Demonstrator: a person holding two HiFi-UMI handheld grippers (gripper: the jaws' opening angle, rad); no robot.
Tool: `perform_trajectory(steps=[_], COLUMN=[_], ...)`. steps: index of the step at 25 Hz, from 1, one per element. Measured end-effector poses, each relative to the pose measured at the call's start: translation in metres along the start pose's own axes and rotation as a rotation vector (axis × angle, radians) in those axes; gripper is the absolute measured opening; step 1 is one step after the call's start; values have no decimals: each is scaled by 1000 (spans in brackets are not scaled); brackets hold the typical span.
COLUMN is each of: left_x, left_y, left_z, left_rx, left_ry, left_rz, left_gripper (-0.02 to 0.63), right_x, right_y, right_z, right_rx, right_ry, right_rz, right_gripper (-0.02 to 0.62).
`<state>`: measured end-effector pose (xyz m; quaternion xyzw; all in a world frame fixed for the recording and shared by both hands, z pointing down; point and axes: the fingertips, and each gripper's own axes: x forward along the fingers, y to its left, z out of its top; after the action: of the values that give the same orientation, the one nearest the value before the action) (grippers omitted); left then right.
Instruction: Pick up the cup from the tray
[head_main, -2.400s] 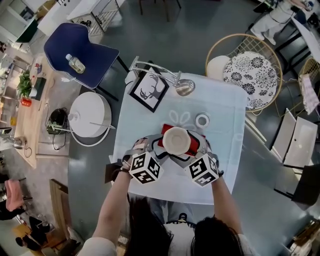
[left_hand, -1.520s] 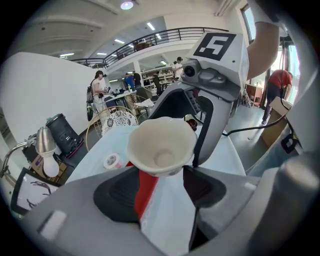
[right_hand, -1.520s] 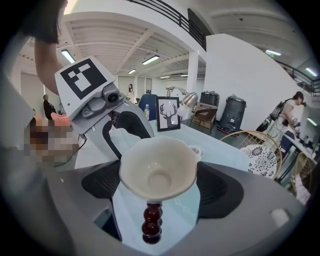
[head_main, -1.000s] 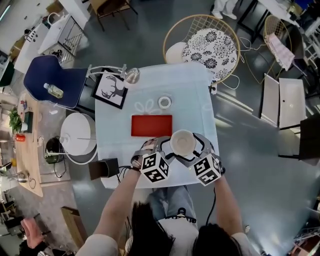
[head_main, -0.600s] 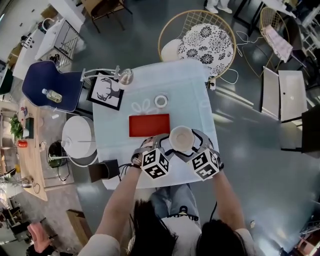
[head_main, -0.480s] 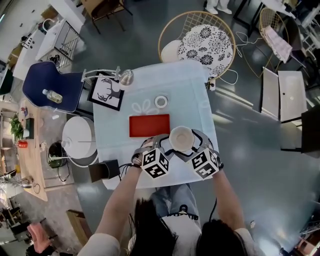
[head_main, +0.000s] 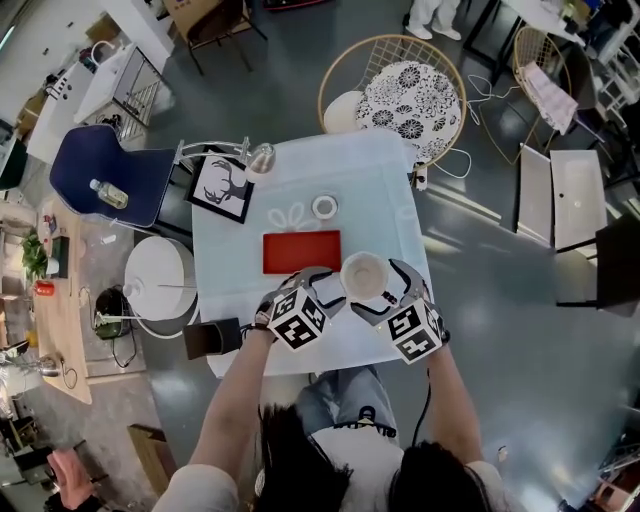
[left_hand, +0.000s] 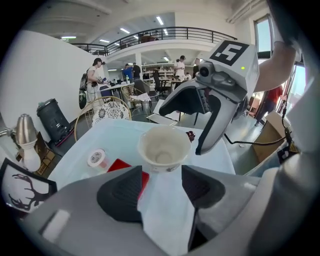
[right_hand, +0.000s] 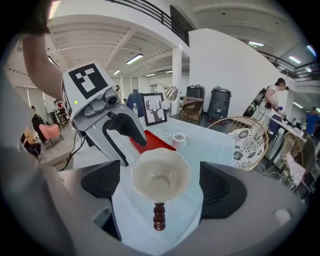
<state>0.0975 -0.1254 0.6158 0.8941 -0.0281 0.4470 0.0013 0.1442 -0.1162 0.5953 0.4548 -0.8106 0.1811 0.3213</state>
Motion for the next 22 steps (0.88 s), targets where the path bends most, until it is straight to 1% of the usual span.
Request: perform_trajectory(steps=[4,6,8,9,10,11,13,14,16,17,18,19,22], left_x=[-25,-40,-57,-66,-74,-81,-94,-100,-115,-123,-130,-136,-144], left_y=[-2,0,3,3,3,2,-2,-4,-8,-9,-11,-13,-20], left_z=[9,19,33,41,47,53,59,62,69,73,75,77,80], left_rx=[32,-3,-69,-105,-136,-163,-203,-221,-267,-289,-305,-312,-318], left_ry=[-50,-100,-179,-223,-267,-305,-357,-378,-428,-457,-480,-494,-512], left_rz=[12,36,61,74,87,99,117,125,147,159,172,184,223], left_gripper=[242,242,222,162,76,7,0,0,0,0,0,0,0], right_x=[-19,-30,-45,-53,-62,-70,-80,-84,-92,-98,-103,-109,-122], right_y=[-1,-3,-6,-6,-4,1,8,11,16,20,25,29,40], right_z=[12,21,38,47,55,61,67,68,74,79,83,88,94], right_rx=[29,39,86,127,174,216,270,280,268,249,226,209,192], right_ry=[-40,-68,-132,-178,-225,-263,-301,-303,-292,-287,-286,-291,-306], right_rz=[-43,-69,-110,-131,-145,-154,-176,-190,-225,-243,-257,-269,-295], right_gripper=[502,489,452,411,314,230,150,130,87,39,26,26,25])
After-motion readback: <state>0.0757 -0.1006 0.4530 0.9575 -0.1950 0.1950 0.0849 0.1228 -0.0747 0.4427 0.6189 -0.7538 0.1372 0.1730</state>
